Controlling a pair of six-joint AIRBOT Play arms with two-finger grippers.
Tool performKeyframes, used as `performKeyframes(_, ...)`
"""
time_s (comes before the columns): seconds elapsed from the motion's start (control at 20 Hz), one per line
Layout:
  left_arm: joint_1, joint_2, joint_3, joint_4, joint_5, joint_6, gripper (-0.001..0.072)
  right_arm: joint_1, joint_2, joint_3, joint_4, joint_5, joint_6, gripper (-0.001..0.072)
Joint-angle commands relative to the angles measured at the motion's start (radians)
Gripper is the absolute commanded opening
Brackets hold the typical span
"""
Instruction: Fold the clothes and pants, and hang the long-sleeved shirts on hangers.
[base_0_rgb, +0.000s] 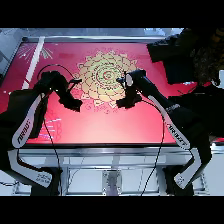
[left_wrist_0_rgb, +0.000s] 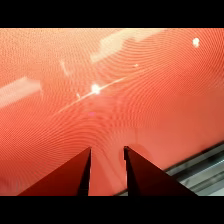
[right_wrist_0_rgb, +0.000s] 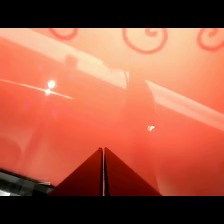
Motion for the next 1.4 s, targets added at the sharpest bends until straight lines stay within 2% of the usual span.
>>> performKeyframes(0.0,0.007,0.000,0.000,0.034,0.067,0.000,0.0277,0.000,0.001,0.006,0.009,-0.101,0.001,0.0024)
performKeyframes(0.1,0.028,0.000,0.000,0.105,0.160,-0.006,0.0276,0.000,0.001,0.010,0.029,-0.134,0.000,0.0024)
performKeyframes(0.25,0.085,0.002,0.000,0.233,0.262,-0.078,0.0276,0.000,0.001,0.010,0.029,-0.149,0.000,0.0024)
performKeyframes(0.4,0.170,0.042,-0.018,0.238,0.280,-0.169,0.0272,0.000,0.001,0.010,0.048,-0.111,0.000,0.0028)
performKeyframes(0.5,0.215,0.127,-0.072,0.239,0.234,-0.164,0.0272,0.000,0.001,0.010,0.063,-0.108,-0.004,0.0180)
performKeyframes(0.55,0.238,0.188,-0.111,0.239,0.202,-0.156,0.0272,0.000,0.001,0.010,0.076,-0.111,-0.006,0.0208)
performKeyframes(0.8,0.330,0.478,-0.383,0.241,-0.019,-0.069,0.0272,0.002,0.001,0.010,0.146,-0.117,-0.011,0.0208)
performKeyframes(0.95,0.351,0.619,-0.595,0.383,-0.204,-0.074,0.0271,0.022,0.001,0.010,0.149,-0.117,-0.016,0.0209)
performKeyframes(1.05,0.351,0.686,-0.705,0.563,-0.295,-0.152,0.0270,0.044,0.001,0.010,0.149,-0.120,-0.047,0.0209)
performKeyframes(1.15,0.351,0.735,-0.762,0.678,-0.356,-0.218,0.0271,0.066,0.000,0.010,0.148,-0.136,-0.065,0.0209)
performKeyframes(1.3,0.352,0.757,-0.769,0.680,-0.366,-0.218,0.0271,0.088,0.000,0.010,0.151,-0.171,-0.082,0.0214)
performKeyframes(1.35,0.352,0.756,-0.769,0.681,-0.362,-0.218,0.0271,0.089,0.000,0.010,0.150,-0.174,-0.082,0.0296)
